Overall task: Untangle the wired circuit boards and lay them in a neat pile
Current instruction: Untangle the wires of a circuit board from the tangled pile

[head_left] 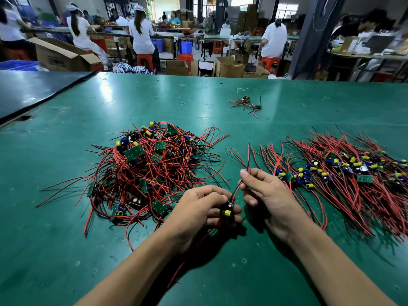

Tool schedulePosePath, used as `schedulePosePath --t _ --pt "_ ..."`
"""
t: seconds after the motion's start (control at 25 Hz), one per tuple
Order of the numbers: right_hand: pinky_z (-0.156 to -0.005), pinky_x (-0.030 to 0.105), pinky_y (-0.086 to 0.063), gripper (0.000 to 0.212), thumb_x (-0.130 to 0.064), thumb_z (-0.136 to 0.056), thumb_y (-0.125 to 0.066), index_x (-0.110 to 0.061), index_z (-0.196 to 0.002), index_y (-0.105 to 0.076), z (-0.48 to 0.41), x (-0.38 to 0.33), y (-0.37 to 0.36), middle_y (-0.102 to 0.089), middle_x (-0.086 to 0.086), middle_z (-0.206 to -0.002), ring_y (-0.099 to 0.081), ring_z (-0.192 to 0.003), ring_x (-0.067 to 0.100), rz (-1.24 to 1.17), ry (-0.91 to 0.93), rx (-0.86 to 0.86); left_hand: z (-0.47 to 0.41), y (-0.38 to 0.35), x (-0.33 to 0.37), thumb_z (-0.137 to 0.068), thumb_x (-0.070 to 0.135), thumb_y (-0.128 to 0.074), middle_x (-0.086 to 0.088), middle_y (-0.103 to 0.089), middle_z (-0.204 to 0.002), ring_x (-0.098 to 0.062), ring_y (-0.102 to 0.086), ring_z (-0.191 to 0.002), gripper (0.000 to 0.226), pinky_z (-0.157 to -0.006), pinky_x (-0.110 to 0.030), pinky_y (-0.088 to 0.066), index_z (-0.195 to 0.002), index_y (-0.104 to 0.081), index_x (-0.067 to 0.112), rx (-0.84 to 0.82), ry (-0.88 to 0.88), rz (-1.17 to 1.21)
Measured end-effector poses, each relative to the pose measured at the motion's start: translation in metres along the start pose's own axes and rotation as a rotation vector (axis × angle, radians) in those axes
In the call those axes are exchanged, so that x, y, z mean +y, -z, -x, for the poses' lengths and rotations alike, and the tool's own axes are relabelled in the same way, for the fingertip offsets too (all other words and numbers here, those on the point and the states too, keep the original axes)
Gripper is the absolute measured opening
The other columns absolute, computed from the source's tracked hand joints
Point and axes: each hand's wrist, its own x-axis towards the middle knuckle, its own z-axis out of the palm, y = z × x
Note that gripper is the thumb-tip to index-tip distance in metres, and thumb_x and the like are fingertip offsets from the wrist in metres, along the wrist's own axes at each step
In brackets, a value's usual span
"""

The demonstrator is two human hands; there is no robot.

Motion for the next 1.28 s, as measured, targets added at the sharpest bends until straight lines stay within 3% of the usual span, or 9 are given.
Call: schedulePosePath --t 0.16,0.28,0.44,0.64,0.84,0.92,1.0,1.08,1.28 --pt "-0.039 0.016 -0.030 0.022 -0.028 -0.074 -0.074 -0.016 -0.083 -0.058 0.002 0.001 -0.004 -0.059 0.001 -0.066 -0.040 -0.041 0.007 -0.024 -0.009 -0.076 0.003 0.001 0.001 -0.093 0.006 -0.055 -0.019 -0.072 -0.079 -0.032 -0.070 -0.069 0.017 -0.061 -0.030 -0.051 -0.083 -0.068 0.010 -0.015 -0.004 -0.063" --pt "-0.043 0.015 -0.034 0.023 -0.030 -0.073 -0.074 -0.016 -0.085 -0.059 0.004 -0.003 -0.002 -0.058 0.000 -0.064 -0.042 -0.045 0.007 0.024 0.008 -0.112 0.006 -0.001 0.001 -0.088 0.019 -0.066 -0.016 -0.073 -0.082 -0.028 -0.070 -0.069 0.010 -0.065 -0.032 -0.050 -0.084 -0.073 0.014 -0.041 -0.031 -0.087" --pt "-0.053 0.023 -0.036 0.028 -0.037 -0.068 -0.080 -0.019 -0.083 -0.063 0.005 -0.001 -0.001 -0.060 0.001 -0.066 -0.045 -0.050 0.009 0.084 0.027 -0.135 0.007 -0.004 0.001 -0.082 0.019 -0.068 -0.017 -0.070 -0.078 -0.026 -0.067 -0.061 0.011 -0.060 -0.031 -0.057 -0.082 -0.073 0.009 -0.046 -0.048 0.016" --pt "-0.062 0.036 -0.041 0.027 -0.037 -0.072 -0.087 -0.025 -0.078 -0.065 0.008 0.005 -0.002 -0.058 0.008 -0.073 -0.050 -0.062 0.023 0.145 -0.015 -0.228 0.007 -0.004 0.003 -0.080 0.016 -0.068 -0.012 -0.060 -0.061 -0.022 -0.057 -0.049 0.011 -0.051 -0.025 -0.049 -0.074 -0.071 0.007 -0.043 -0.038 -0.001" --pt "-0.061 0.039 -0.057 0.032 -0.031 -0.086 -0.077 -0.013 -0.112 -0.072 0.012 0.010 -0.006 -0.061 0.015 -0.070 -0.063 -0.058 0.024 -0.015 -0.071 -0.391 0.007 0.001 0.006 -0.083 0.017 -0.063 -0.009 -0.057 -0.059 -0.020 -0.055 -0.047 0.018 -0.048 -0.023 -0.047 -0.067 -0.069 0.011 -0.104 -0.002 0.023" --pt "-0.058 0.038 -0.051 0.039 -0.039 -0.086 -0.077 -0.011 -0.112 -0.074 0.011 0.010 -0.005 -0.048 0.022 -0.064 -0.053 -0.054 0.027 0.028 -0.009 -0.331 0.005 0.001 0.007 -0.078 0.020 -0.064 -0.007 -0.057 -0.058 -0.018 -0.055 -0.046 0.014 -0.048 -0.022 -0.047 -0.070 -0.071 0.011 -0.124 0.028 0.062" --pt "-0.050 0.027 -0.035 0.043 -0.051 -0.083 -0.075 -0.013 -0.103 -0.078 0.008 0.007 -0.002 -0.038 0.013 -0.053 -0.035 -0.049 0.020 0.236 0.150 -0.187 0.004 0.002 0.008 -0.077 0.020 -0.066 -0.006 -0.056 -0.058 -0.018 -0.055 -0.046 0.013 -0.048 -0.021 -0.047 -0.072 -0.072 0.011 -0.129 0.054 0.074" --pt "-0.046 0.013 -0.028 0.036 -0.045 -0.087 -0.067 -0.012 -0.094 -0.080 0.007 0.002 -0.002 -0.042 -0.013 -0.047 -0.033 -0.045 0.000 0.366 0.296 -0.108 0.002 0.002 0.007 -0.076 0.020 -0.067 -0.006 -0.057 -0.058 -0.017 -0.055 -0.046 0.012 -0.048 -0.021 -0.048 -0.072 -0.072 0.010 -0.112 0.062 0.088" --pt "-0.054 0.007 -0.036 0.032 -0.043 -0.088 -0.062 -0.028 -0.062 -0.074 0.000 -0.007 0.003 -0.071 -0.018 -0.076 -0.051 -0.054 -0.007 0.520 0.407 0.082 0.002 -0.003 0.002 -0.081 0.019 -0.067 -0.007 -0.058 -0.061 -0.017 -0.053 -0.048 0.012 -0.050 -0.022 -0.046 -0.076 -0.071 0.008 -0.073 0.000 0.025"
